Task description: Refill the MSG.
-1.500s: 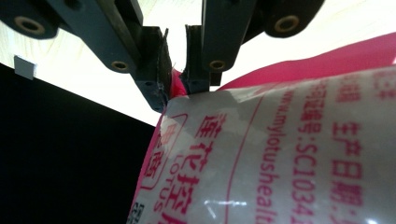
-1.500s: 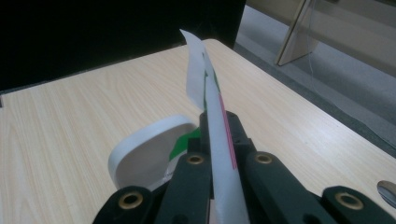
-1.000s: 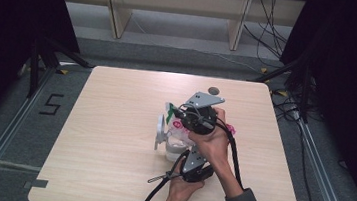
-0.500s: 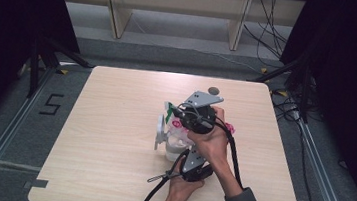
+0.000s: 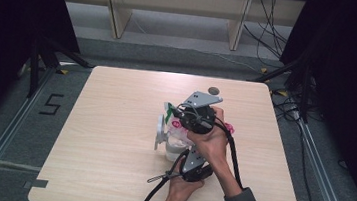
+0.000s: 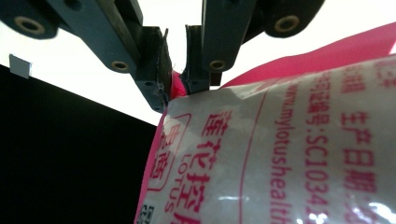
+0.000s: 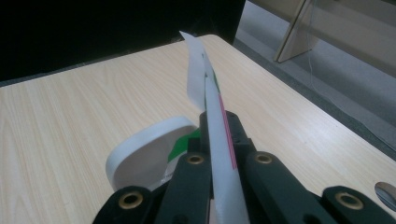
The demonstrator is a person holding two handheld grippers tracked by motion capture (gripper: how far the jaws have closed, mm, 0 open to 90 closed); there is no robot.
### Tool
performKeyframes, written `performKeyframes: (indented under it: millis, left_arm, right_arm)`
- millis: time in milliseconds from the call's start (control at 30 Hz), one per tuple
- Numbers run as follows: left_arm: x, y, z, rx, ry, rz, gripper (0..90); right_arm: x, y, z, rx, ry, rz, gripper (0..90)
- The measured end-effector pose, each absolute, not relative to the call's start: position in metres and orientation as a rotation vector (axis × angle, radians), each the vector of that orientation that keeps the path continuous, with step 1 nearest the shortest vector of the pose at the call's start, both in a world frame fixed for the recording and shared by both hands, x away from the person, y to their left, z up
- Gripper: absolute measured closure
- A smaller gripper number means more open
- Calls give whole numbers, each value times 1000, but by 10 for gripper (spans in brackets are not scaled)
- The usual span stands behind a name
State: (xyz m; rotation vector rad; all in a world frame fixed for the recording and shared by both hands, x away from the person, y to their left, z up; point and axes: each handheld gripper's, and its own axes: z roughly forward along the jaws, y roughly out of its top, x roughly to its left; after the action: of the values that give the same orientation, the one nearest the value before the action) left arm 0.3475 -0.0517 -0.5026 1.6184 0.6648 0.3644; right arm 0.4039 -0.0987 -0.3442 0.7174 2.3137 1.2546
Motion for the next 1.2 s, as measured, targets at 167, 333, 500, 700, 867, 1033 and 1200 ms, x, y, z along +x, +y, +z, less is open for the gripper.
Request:
performKeyframes:
  millis: [167,333,500,700,867,1033,1200]
  left_arm:
    - [349,-52,-503,1620,659,361,803]
    - [349,-52,-503,1617,662,361,803]
    - [349,-52,-503,1616,661,360,803]
    - [349,-52,-503,1617,661,355,803]
    - [349,-52,-503,1616,661,359,803]
    - [349,-52,-504,1617,661,360,803]
    - [348,-52,-503,1622,661,361,803]
  right_arm:
    - [404,-99,-344,720,2317,1258,900]
    - [405,-96,-346,705,2323,1235,900]
    - [404,-94,-347,714,2342,1220,900]
    - [406,-95,-347,680,2329,1219,900]
    - [406,-95,-347,689,2323,1240,900]
    - [404,-96,-347,710,2332,1246,900]
    - [404,-98,-346,728,2317,1260,900]
